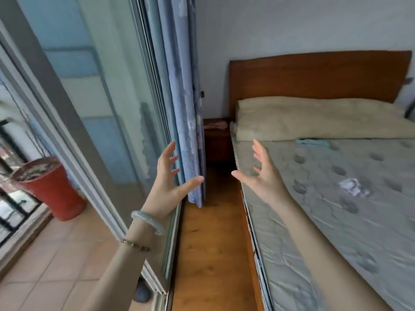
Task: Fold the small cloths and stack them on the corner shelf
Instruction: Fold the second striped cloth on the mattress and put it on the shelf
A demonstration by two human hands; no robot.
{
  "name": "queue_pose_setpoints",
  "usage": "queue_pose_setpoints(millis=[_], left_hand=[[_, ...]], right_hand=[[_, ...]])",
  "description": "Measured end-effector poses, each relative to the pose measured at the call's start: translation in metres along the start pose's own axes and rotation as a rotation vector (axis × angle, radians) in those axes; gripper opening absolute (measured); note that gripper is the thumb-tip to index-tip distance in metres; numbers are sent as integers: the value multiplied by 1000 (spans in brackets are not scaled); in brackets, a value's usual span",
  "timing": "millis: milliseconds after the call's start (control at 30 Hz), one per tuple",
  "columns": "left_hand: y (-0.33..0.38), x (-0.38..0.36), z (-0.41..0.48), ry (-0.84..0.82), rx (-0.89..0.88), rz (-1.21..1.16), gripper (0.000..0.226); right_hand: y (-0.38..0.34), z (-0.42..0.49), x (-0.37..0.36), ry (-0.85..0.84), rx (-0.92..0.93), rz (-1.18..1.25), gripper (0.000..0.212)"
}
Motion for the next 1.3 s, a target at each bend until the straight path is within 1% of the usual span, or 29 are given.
queue_pose_setpoints(millis=[167, 300, 600, 767, 967, 1133, 1300], left_hand=[[-25, -41, 82, -124, -48, -40, 97], [-46, -89, 158, -232, -117, -99, 100], [-110, -187, 346, -400, -191, -191, 101], [-128, -248, 444, -533, -229, -209, 102], [-144, -338, 494, -714, -237, -301, 97], [-155, -423, 526, -862, -247, -360, 96], [-165, -515, 573, -979, -250, -368, 98]], right_hand=[[23, 52, 22, 108, -50, -81, 96], [60, 96, 48, 230, -105, -119, 98], [130, 251, 83, 421, -170, -139, 96], [157, 317, 109, 573, -231, -137, 95], [193, 348, 147, 749, -341, -178, 92], [230, 373, 181, 858, -377, -216, 92], [283, 406, 231, 1009, -417, -242, 89]])
Point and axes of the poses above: each hand's wrist, its own z-axis towards the middle knuckle, its own x-axis out of the back of the hand, y = z × x, the point moved 2 cm from there along z, towards the middle knuckle, and after that the axes turned 3 degrees about y, right-handed, at the moved point
